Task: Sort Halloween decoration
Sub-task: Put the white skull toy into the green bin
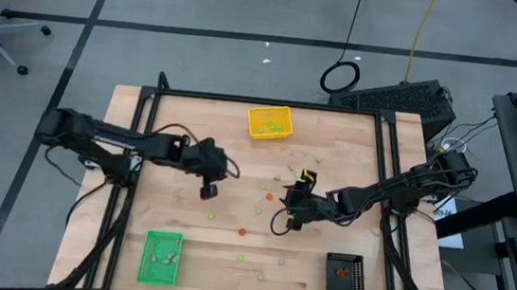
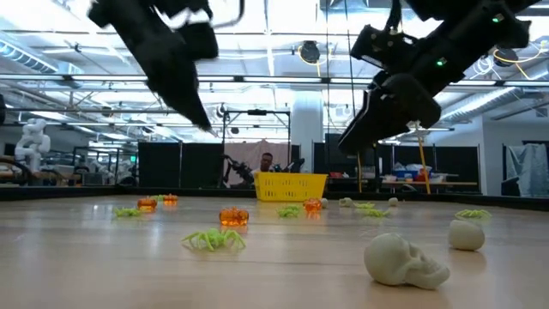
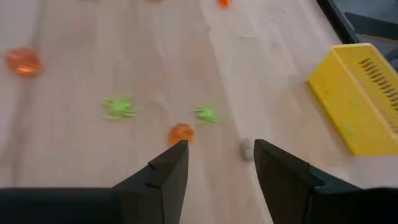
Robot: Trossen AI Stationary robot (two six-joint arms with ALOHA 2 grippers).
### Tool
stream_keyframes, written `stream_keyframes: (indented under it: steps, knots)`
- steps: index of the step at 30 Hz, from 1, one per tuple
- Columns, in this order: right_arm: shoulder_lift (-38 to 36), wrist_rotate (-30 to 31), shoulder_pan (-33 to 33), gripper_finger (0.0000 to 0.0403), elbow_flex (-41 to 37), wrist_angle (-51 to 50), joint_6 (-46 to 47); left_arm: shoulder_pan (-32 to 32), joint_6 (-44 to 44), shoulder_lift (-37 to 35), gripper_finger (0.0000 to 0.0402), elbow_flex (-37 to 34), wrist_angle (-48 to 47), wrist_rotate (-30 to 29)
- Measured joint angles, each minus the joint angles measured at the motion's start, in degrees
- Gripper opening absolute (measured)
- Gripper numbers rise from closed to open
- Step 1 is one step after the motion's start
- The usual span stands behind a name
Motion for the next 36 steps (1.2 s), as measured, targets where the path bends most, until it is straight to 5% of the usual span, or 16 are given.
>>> stream_keyframes:
  steps: [16,21,31,36]
  knots:
    - [0.0,-0.3,8.9,0.0169,-4.1,16.5,1.9,-27.2,-12.3,-15.1,0.0035,-2.4,-5.3,-21.1]
    - [0.0,-0.3,10.3,0.0169,-4.1,19.1,0.2,-32.7,-4.4,-15.2,0.0035,-2.4,-4.7,-24.0]
    - [0.0,-1.5,10.7,0.0169,-4.1,20.5,0.1,-37.9,25.2,-15.2,0.0035,-2.4,-4.7,-24.1]
    - [0.0,-1.5,10.7,0.0169,-4.1,20.5,0.4,-38.9,18.0,-15.1,0.0035,-2.4,-3.0,-24.1]
